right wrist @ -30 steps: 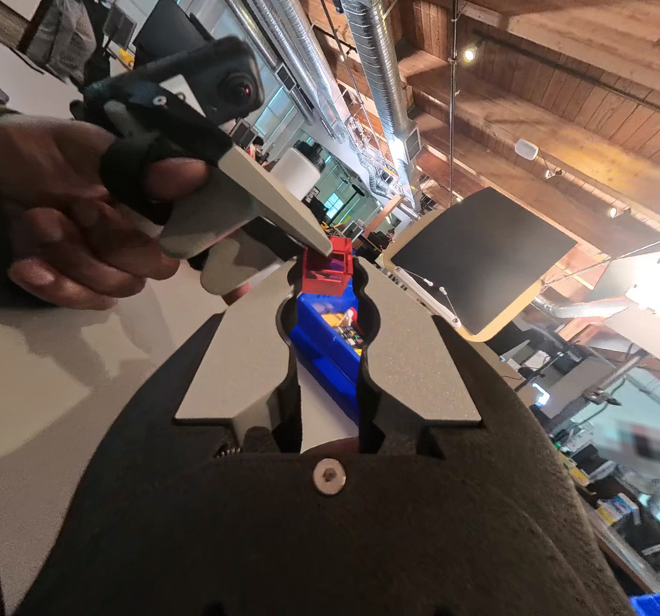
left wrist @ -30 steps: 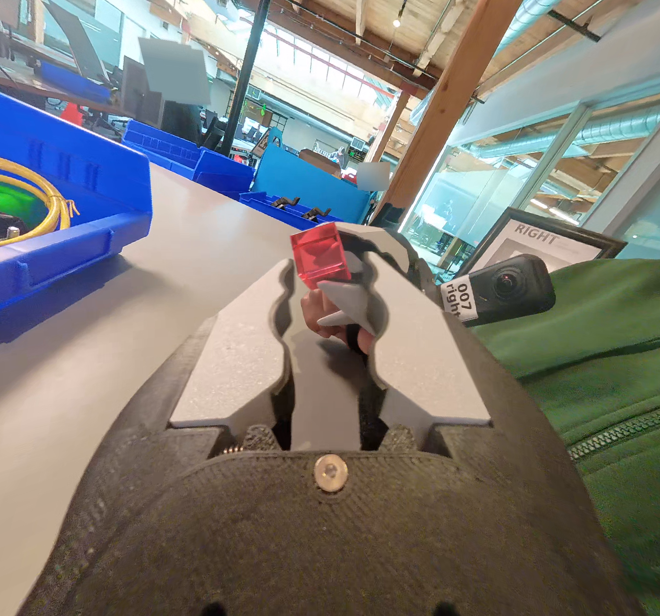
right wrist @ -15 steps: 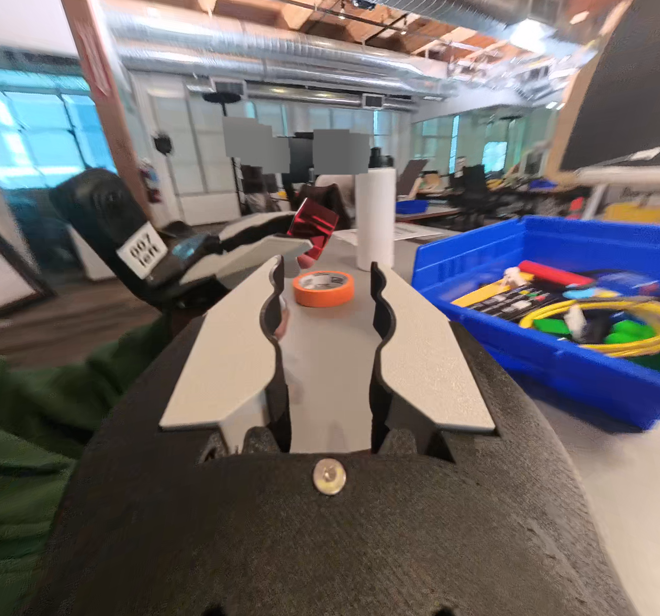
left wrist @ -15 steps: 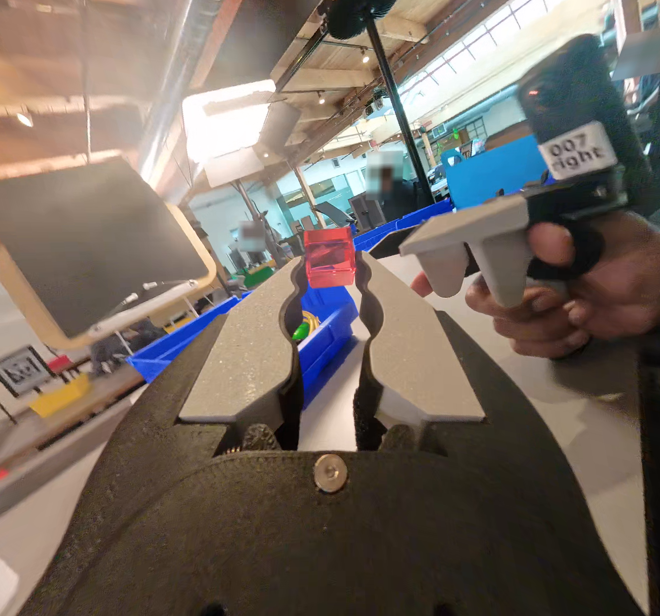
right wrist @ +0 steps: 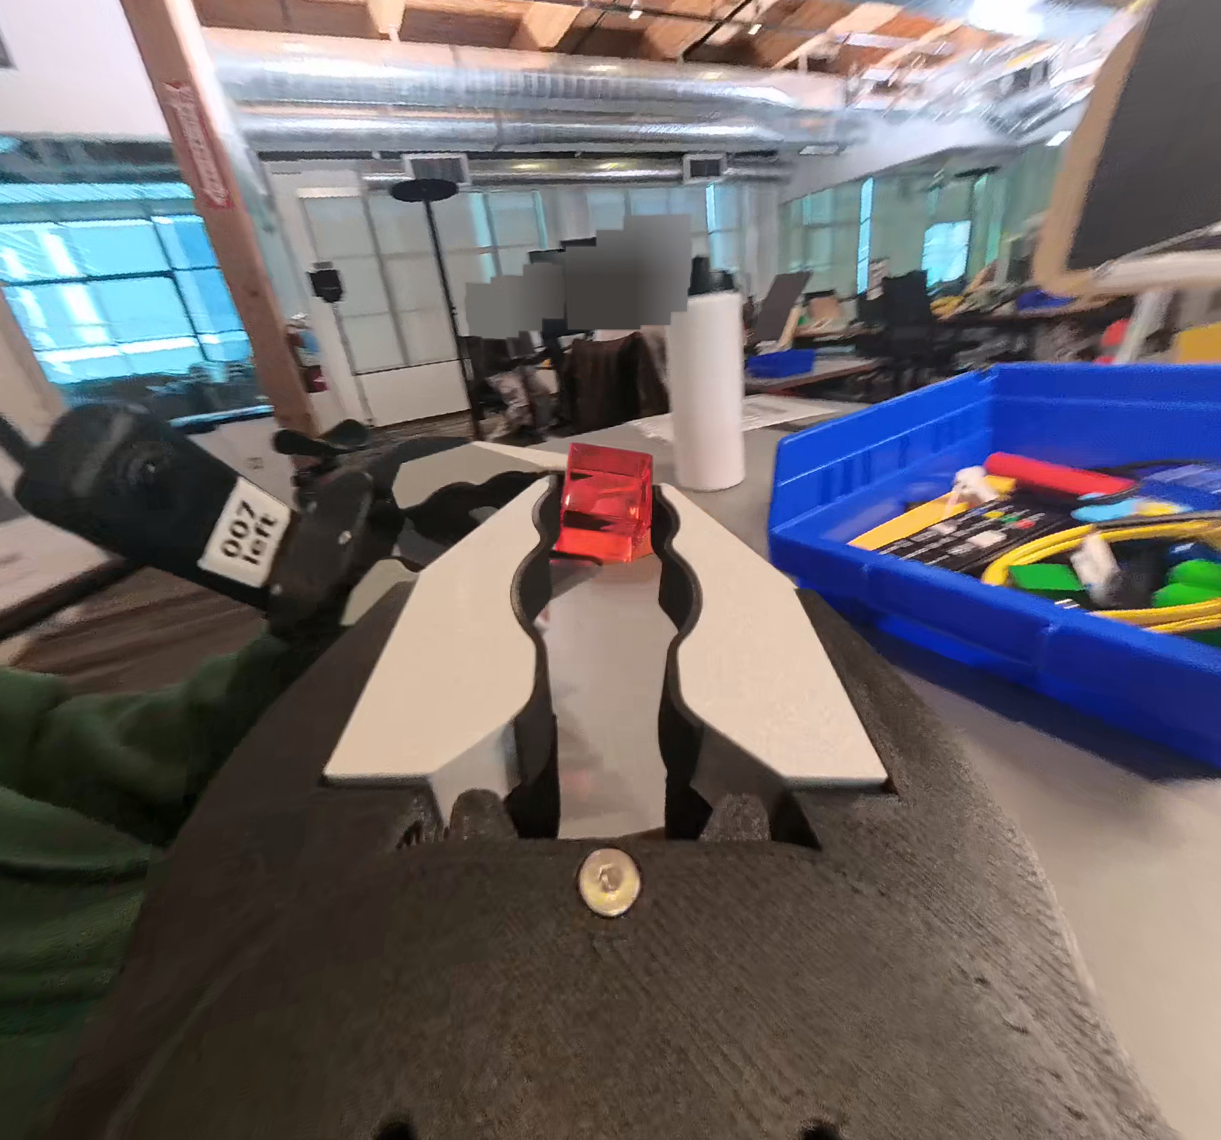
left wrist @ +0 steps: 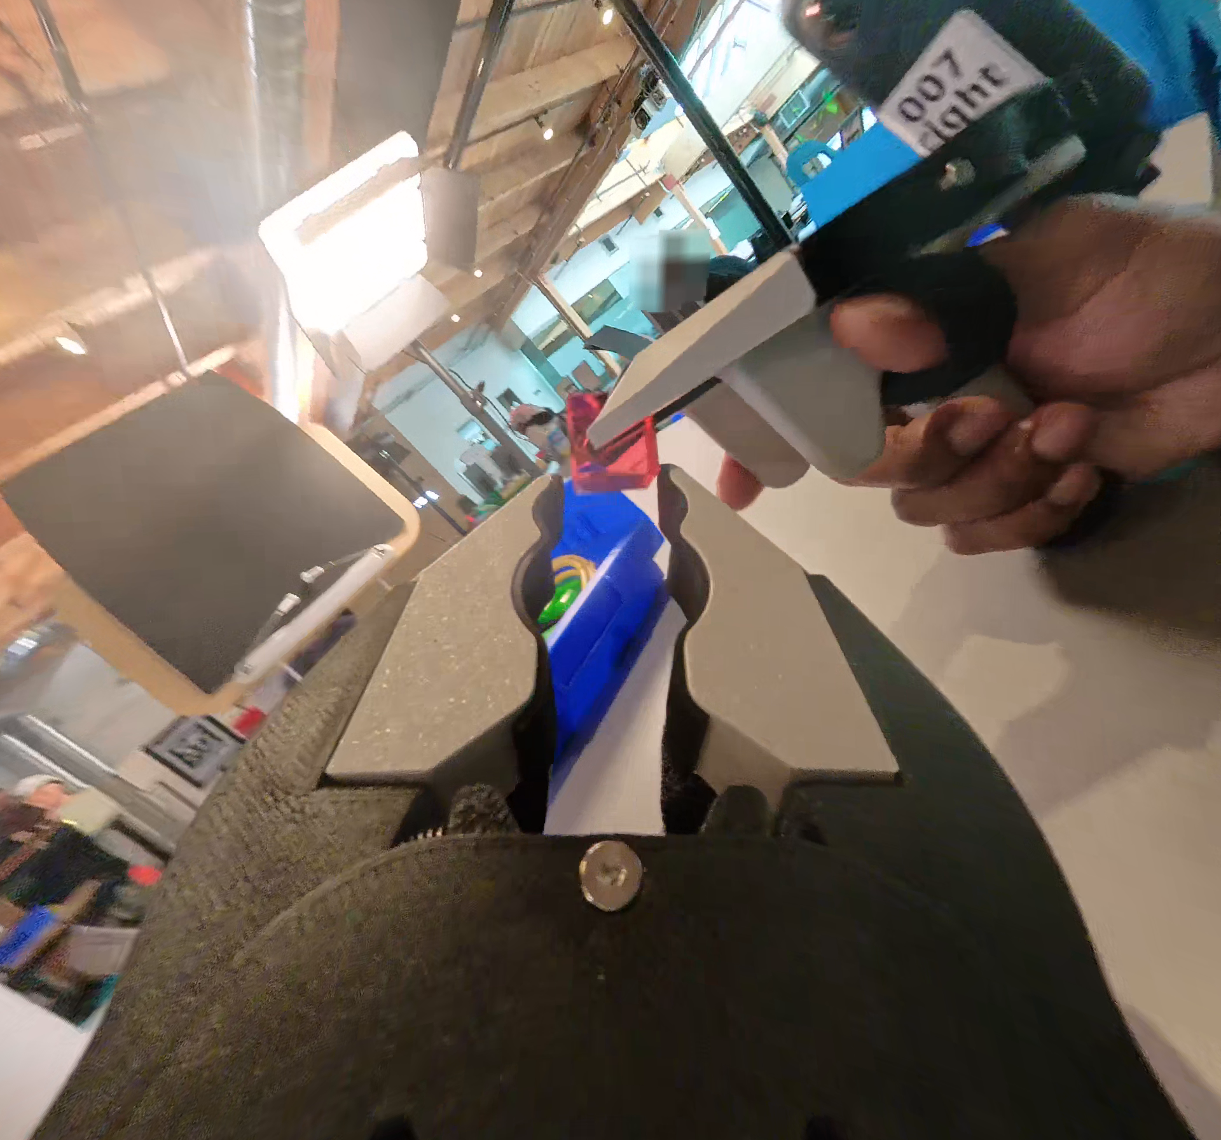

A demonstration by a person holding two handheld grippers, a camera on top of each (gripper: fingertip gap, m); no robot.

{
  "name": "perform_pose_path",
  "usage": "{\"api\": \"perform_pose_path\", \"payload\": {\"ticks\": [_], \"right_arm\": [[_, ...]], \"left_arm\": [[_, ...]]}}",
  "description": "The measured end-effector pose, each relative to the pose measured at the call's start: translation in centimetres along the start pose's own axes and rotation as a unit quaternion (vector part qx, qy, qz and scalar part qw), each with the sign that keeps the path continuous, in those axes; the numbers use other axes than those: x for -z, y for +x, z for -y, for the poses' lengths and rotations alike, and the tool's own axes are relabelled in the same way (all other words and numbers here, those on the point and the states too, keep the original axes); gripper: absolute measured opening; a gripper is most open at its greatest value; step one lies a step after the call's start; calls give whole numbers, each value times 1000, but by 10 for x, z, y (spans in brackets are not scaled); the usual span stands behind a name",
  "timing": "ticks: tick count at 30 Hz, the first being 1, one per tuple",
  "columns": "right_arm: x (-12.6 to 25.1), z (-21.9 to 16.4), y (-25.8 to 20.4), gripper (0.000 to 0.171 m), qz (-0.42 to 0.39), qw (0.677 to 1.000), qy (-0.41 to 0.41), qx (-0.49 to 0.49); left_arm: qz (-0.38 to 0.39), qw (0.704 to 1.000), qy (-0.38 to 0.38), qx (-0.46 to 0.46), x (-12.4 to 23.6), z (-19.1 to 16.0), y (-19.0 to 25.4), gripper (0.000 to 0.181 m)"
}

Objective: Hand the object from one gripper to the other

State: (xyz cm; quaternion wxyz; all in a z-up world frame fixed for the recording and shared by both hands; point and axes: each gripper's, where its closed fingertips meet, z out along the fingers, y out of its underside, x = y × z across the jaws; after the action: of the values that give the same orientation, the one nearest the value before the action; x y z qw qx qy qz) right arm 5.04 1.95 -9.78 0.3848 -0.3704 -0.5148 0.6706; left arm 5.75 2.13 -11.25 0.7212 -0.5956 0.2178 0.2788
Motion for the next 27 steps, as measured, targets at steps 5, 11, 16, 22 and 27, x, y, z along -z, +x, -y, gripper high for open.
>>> {"api": "perform_pose_path", "payload": {"ticks": [5,11,16,22,27], "right_arm": [[3,9,5,27,-68,991,20,117],[1,7,0,27,-99,971,14,219],[-5,-5,-15,27,-101,937,-4,334],[-9,-12,-23,28,-96,918,-14,384],[-7,-11,-19,29,-92,935,-14,343]], "left_arm": [[-64,971,-1,232,3,-6,-9,42],[-188,830,55,523,14,7,-14,53],[-229,780,44,581,14,6,-8,56],[-260,772,29,579,15,8,3,33],[-227,801,49,552,17,8,-7,28]]}}
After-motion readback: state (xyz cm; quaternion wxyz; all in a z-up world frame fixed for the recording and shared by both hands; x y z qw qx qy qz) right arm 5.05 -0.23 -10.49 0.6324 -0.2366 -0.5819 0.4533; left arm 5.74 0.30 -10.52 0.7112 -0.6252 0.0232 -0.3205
